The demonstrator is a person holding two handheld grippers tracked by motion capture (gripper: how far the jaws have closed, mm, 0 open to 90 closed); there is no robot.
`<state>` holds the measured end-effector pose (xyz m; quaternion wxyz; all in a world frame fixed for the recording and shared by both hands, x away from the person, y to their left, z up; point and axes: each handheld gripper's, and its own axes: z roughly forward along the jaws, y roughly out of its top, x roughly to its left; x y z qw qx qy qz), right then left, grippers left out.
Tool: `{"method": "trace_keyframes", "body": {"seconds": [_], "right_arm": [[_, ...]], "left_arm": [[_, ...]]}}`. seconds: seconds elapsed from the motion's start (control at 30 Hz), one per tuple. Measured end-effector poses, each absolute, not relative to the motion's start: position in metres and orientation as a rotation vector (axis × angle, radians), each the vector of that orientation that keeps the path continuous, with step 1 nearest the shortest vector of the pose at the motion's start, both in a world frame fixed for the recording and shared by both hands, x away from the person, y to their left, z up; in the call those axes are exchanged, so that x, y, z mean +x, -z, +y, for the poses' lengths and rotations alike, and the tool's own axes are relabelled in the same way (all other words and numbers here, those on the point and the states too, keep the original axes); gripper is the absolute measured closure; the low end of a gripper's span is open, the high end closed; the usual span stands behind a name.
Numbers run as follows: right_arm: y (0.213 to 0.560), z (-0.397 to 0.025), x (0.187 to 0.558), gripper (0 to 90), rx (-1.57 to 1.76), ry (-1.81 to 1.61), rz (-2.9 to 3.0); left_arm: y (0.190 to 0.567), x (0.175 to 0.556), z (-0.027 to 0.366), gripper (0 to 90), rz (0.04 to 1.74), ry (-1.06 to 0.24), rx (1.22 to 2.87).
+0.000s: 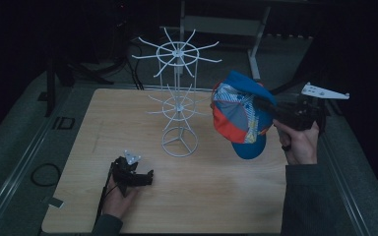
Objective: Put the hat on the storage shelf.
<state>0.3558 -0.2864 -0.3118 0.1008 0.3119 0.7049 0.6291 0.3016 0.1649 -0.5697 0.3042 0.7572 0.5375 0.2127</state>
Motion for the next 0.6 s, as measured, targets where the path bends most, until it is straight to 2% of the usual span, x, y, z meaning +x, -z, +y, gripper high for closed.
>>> {"method": "trace_keyframes", "body": {"seconds": [0.6], "right_arm": [[0.303,-0.2933,0.3595,88.3,0.924,-1.874,2.048]], "left_arm": [[0.5697,0.3016,0.1648,1.4,1.424,-0.563,2.005]]}}
